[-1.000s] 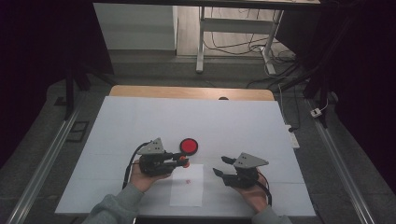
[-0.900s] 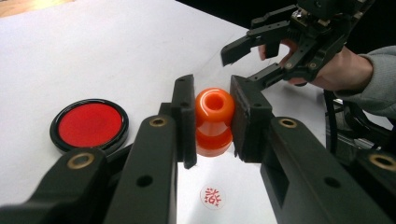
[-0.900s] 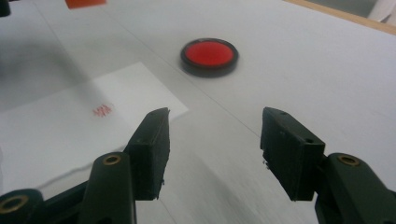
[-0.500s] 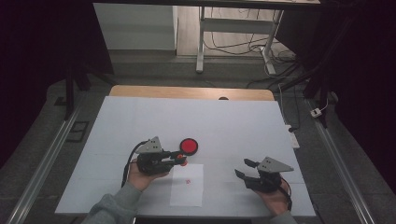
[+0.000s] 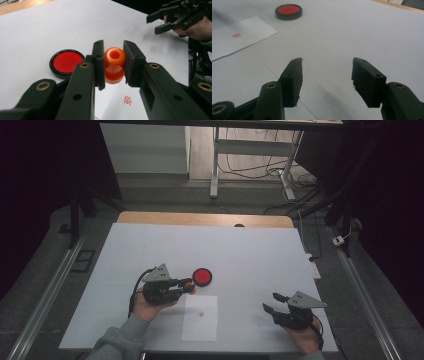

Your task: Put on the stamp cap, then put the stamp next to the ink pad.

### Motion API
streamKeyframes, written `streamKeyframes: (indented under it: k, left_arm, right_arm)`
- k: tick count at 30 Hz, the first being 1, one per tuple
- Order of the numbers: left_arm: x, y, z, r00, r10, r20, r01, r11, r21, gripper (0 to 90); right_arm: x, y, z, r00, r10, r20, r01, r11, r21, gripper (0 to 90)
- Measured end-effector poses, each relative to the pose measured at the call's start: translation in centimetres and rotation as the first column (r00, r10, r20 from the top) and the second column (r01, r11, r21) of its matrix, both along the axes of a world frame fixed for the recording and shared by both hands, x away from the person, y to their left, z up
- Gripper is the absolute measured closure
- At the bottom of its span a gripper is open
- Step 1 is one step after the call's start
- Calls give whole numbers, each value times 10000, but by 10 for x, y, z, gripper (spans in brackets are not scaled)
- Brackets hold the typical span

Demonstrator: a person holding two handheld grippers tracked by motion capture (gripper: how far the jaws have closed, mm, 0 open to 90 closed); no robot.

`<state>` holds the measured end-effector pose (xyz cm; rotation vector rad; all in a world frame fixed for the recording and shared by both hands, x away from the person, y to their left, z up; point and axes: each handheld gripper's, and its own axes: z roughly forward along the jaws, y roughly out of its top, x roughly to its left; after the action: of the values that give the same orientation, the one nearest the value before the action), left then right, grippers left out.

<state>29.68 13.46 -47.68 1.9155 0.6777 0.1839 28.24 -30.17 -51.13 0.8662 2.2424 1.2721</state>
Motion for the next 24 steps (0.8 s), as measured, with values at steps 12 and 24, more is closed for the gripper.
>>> streamKeyframes:
  k: [12, 24]
  left_arm:
    - [7, 12, -1, 9982, 591, 40, -592, 9978, 292, 727]
    - [22, 17, -14, 9928, 1192, -148, -1166, 9861, 1184, 726]
  right_arm:
    - [0, 1, 0, 10000, 16, -32, -16, 10000, -22, 418]
    - [1, 2, 0, 10000, 24, -33, -24, 10000, -55, 417]
